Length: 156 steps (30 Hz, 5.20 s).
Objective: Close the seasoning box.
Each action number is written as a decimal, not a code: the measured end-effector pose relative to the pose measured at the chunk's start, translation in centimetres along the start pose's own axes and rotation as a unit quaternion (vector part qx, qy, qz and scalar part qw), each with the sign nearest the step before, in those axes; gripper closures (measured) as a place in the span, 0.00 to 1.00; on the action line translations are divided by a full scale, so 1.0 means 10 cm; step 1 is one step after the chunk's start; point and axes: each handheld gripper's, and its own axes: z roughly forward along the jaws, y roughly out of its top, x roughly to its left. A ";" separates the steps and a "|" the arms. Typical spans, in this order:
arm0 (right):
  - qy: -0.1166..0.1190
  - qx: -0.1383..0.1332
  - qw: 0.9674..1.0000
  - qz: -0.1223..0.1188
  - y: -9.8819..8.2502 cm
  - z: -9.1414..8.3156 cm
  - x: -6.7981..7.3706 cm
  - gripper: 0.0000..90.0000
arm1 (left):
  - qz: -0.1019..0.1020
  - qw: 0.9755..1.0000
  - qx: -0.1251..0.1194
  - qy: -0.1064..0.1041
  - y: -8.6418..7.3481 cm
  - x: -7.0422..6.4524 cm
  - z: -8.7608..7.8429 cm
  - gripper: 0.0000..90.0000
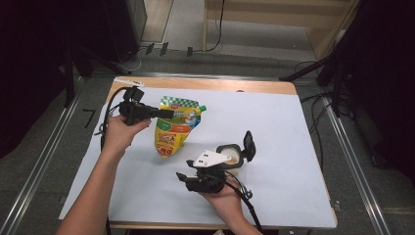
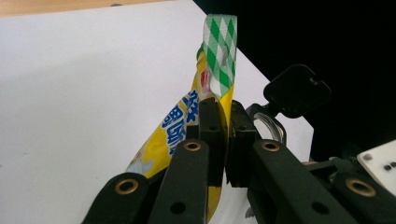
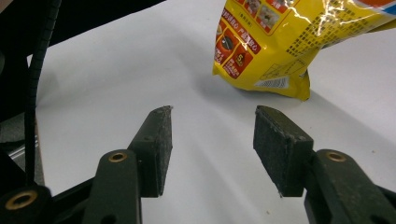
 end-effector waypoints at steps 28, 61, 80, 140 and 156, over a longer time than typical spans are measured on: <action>0.008 0.007 1.000 -0.001 0.02 -0.02 0.00 0.55 | 0.025 1.000 0.009 -0.002 0.03 -0.19 -0.26 0.77; 0.035 0.022 0.999 0.022 0.14 -0.14 -0.10 0.64 | -0.021 0.999 -0.004 0.040 0.04 -0.08 -0.46 0.71; 0.008 0.017 0.999 0.042 0.37 -0.62 -0.41 0.83 | -0.022 0.997 -0.006 0.073 -0.15 0.20 -0.26 0.57; -0.073 0.013 0.990 0.123 0.19 -1.29 -1.26 1.00 | -0.025 0.997 0.016 0.069 -0.19 0.24 -0.13 0.49; -0.046 0.022 0.993 0.109 0.17 -1.08 -1.15 1.00 | -0.027 0.997 0.016 0.068 -0.20 0.25 -0.14 0.48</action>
